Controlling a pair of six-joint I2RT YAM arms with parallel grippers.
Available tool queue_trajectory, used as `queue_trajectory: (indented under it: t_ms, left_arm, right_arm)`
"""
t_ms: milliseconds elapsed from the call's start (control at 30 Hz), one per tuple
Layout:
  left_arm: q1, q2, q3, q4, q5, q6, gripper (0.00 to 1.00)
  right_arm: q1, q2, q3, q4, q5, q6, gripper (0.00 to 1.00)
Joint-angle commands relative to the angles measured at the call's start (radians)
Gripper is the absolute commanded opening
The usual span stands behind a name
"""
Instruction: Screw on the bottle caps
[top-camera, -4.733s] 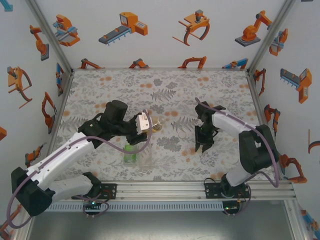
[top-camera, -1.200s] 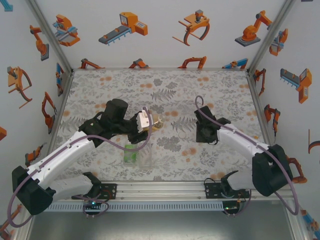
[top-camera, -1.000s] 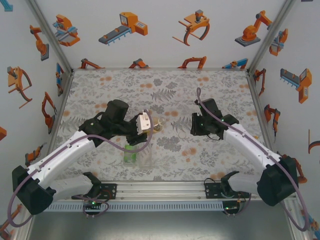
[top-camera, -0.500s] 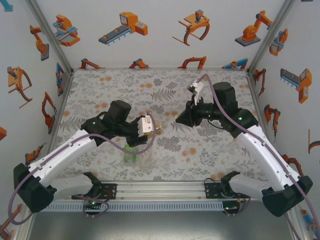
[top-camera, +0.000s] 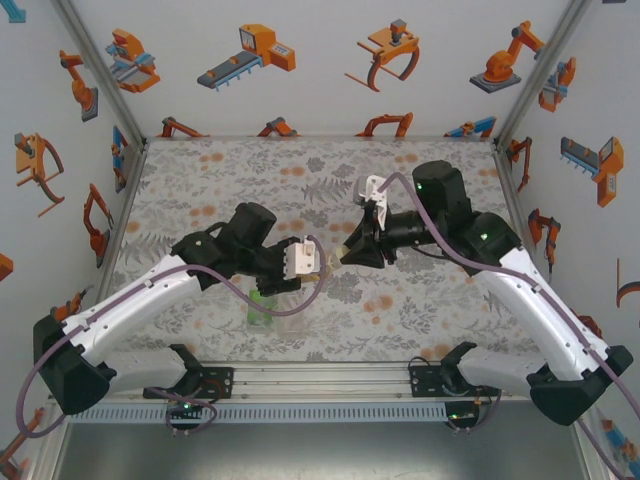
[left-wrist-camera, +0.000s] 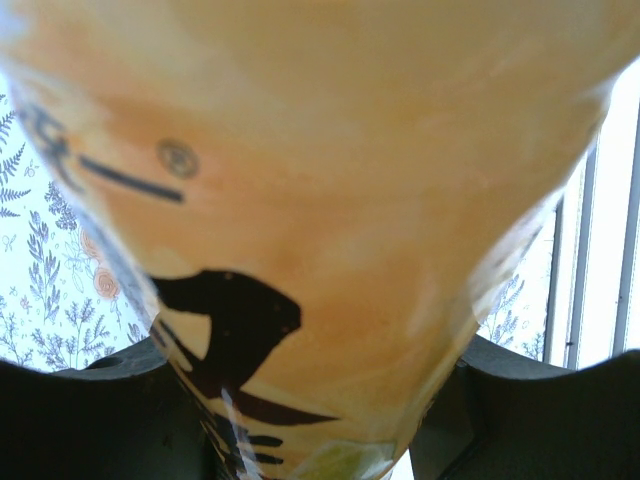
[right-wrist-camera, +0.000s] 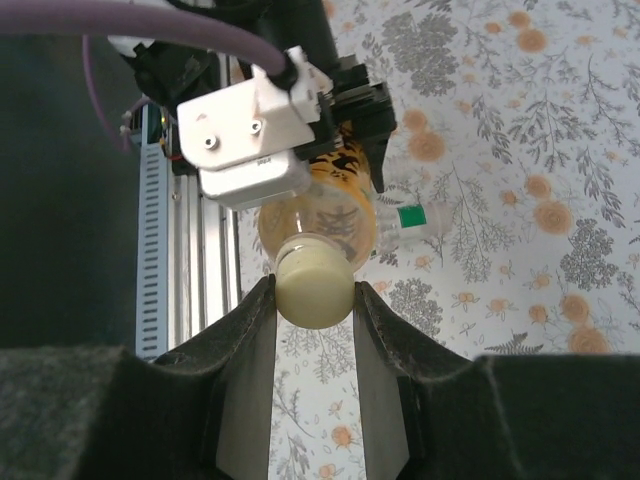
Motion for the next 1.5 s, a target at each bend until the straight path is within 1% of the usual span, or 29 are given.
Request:
queue_trajectory:
  t_ms: [0,300,467,667,967,1233,1367,1467]
  left_arm:
    - [-0.008,-0.002,0.029,-0.012,0.002,0.017,0.0]
    - [-0.013,-0.013,0.026,0.007,0.013,-0.001,0.0]
    - [-0.013,-0.021,0.015,0.041,0.015,-0.027,0.0]
    - [-0.013,-0.009,0.024,0.049,0.028,-0.055,0.0]
    - [-0.013,0.003,0.032,0.057,0.044,-0.086,0.0]
    - [-0.014,0.025,0.052,0.06,0.088,-0.1,0.0]
    - [-0.013,0.031,0.059,0.064,0.138,-0.1,0.0]
    - [-0.013,0.032,0.057,0.08,0.153,-0.119,0.0]
  right_arm:
    - [0.026,-0.015,-0.004,-0.012,0.03,-0.062,0.0]
    - [0.062,-0.031,-0.042,0.013,0.114,-0.062,0.0]
    - [0.071,-0.037,-0.057,0.017,0.125,-0.062,0.0]
    - [0.083,-0.051,-0.066,0.044,0.15,-0.062,0.0]
    - [0.088,-0.056,-0.069,0.048,0.155,-0.068,0.0]
    - [0.088,-0.05,-0.076,0.064,0.15,-0.071,0.0]
    - [0.088,-0.05,-0.082,0.063,0.148,-0.075,0.0]
    - [0.088,-0.055,-0.088,0.061,0.154,-0.076,0.0]
